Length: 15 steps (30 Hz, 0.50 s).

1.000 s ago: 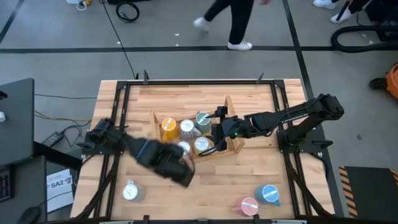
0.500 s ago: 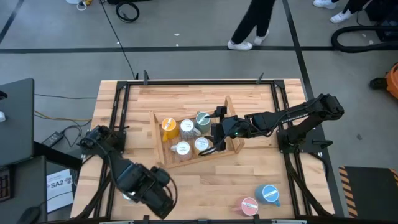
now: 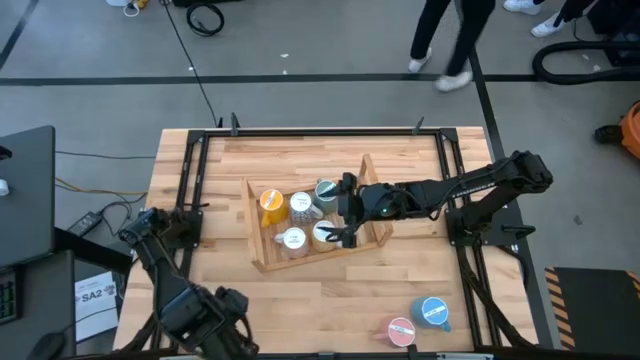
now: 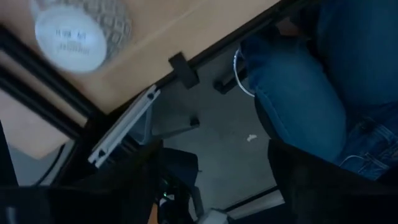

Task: Place coffee mugs
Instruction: Adjust the orange patterned mug on the shelf

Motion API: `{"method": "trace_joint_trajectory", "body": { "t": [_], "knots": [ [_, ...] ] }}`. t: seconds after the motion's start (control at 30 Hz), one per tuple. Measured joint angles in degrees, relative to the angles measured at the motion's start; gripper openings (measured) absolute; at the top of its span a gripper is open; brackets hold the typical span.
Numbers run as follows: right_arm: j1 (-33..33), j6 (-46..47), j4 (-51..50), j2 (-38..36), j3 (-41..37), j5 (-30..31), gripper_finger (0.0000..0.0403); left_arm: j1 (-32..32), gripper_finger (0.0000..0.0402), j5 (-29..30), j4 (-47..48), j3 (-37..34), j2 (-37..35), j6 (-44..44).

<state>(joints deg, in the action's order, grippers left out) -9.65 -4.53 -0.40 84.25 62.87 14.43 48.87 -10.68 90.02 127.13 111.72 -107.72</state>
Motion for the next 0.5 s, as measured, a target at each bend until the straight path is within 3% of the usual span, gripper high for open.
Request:
{"method": "trace_joint_trajectory", "body": {
  "t": [0.3, 0.5],
  "knots": [
    [-0.5, 4.4, 6.8, 0.0, 0.0, -12.8, 0.0395, 3.8, 0.0316, 1.3, 0.0, 0.0, 0.0, -6.9],
    [-1.6, 4.6, 12.1, 0.4, 0.0, -15.0, 0.0381, 4.1, 0.0316, 1.9, 0.0, 0.0, 0.0, -7.2]
  ]
}}
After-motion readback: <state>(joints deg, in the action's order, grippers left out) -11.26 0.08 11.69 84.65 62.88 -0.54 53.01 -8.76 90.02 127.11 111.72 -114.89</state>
